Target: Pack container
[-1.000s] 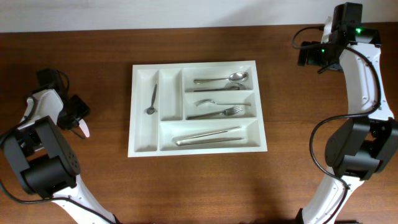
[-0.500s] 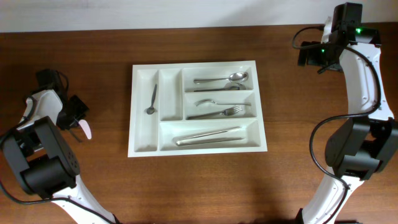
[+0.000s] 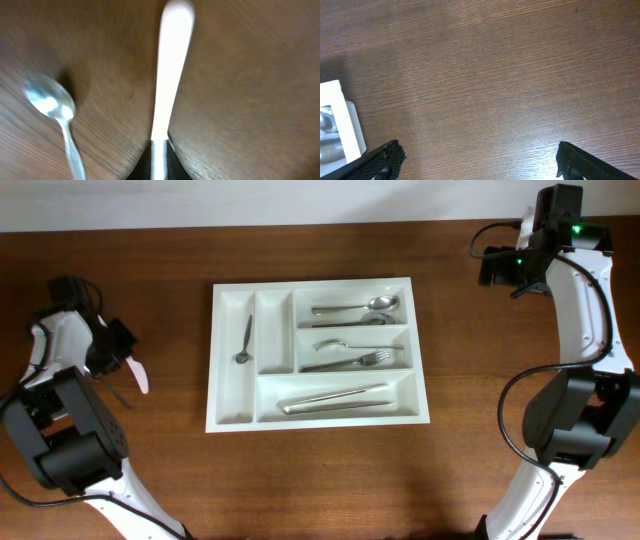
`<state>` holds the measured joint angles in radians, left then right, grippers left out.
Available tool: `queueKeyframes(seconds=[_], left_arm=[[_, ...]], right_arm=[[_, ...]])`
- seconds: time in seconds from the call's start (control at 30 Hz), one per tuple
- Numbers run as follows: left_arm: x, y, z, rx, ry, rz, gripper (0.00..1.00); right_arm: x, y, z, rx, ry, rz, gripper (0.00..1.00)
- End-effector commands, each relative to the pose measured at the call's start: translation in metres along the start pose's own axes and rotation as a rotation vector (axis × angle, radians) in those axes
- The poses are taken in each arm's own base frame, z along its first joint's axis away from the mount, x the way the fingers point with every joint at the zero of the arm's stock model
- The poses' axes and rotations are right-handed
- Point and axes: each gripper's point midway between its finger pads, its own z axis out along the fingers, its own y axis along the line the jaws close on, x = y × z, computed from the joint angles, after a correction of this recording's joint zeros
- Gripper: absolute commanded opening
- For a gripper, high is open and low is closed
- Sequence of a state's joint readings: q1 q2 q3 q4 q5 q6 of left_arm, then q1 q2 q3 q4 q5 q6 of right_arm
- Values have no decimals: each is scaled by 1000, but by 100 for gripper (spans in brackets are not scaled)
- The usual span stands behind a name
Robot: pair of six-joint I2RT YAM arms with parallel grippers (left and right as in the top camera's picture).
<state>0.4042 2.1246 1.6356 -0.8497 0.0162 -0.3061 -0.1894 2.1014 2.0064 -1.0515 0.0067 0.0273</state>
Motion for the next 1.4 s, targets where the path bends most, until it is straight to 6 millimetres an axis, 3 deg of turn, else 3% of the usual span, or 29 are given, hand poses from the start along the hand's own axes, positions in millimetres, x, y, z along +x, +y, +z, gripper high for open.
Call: queueKeyframes(seconds=[0.0, 0.37, 0.67, 1.07, 1.13, 1.37], left_arm=[[-17, -12, -17, 25, -34, 81, 2], [-18, -12, -21, 21, -36, 97, 3], [1, 3, 7, -36, -10, 13, 38], [6, 5, 14, -40, 4, 12, 40], [8, 6, 21, -44, 17, 12, 45], [12, 7, 40, -49, 44, 13, 45]], right_arm=[[-3, -1, -8, 1, -15, 9, 99], [-2, -1, -7, 1, -15, 9, 99], [-2, -1, -7, 1, -15, 10, 99], [-2, -1, -7, 1, -15, 9, 99], [-2, -1, -7, 1, -15, 9, 99], [-2, -1, -7, 1, -15, 9, 99]])
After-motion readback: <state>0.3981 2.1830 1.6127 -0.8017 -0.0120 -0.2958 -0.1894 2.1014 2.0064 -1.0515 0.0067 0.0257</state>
